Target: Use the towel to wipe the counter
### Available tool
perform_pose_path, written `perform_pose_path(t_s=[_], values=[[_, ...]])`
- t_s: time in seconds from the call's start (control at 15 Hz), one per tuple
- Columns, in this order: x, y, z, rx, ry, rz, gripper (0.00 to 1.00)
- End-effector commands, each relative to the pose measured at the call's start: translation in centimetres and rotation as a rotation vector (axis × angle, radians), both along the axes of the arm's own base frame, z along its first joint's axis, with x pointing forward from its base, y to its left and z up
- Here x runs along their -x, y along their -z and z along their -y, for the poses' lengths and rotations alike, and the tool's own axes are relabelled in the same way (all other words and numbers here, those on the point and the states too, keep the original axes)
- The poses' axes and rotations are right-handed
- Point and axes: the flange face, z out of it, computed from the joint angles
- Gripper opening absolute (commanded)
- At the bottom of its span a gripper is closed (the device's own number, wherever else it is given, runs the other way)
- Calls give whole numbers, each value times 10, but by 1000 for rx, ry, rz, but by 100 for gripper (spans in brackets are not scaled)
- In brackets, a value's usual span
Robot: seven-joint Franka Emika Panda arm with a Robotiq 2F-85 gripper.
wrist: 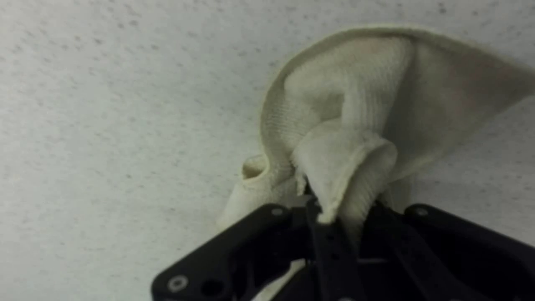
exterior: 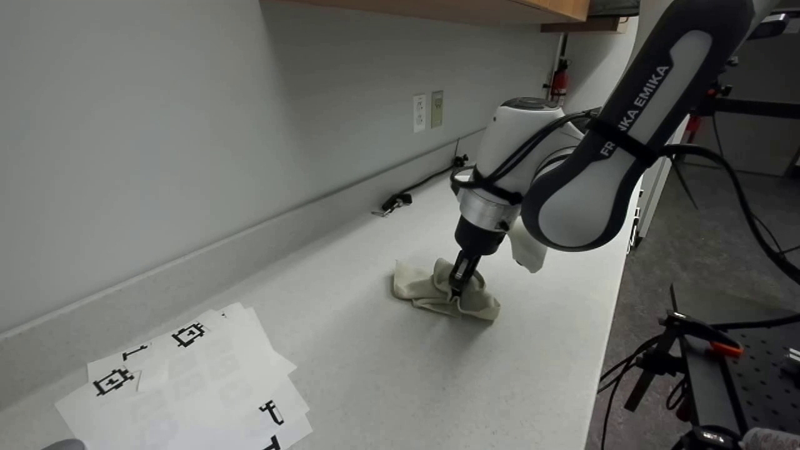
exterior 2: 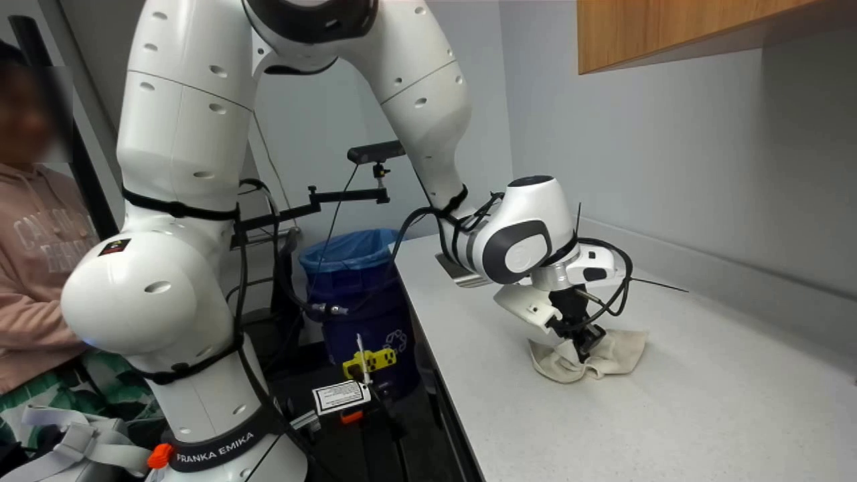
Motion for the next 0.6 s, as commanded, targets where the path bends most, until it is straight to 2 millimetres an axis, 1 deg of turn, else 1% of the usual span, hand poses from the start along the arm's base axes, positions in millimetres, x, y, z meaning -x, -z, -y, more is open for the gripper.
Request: perform_pose_path(t_s=[0.0, 0.07, 0.27, 0.33, 0.47, 0.53], values=[[-11, 20, -56, -47, -105, -57, 2], [-12, 21, -73, -64, -139, -63, 2], [-4, 19, -133, -118, -271, -75, 2], [0, 18, -149, -133, -313, -78, 2], [6, 18, -174, -148, -379, -88, 2], [7, 18, -179, -146, -401, -92, 2]])
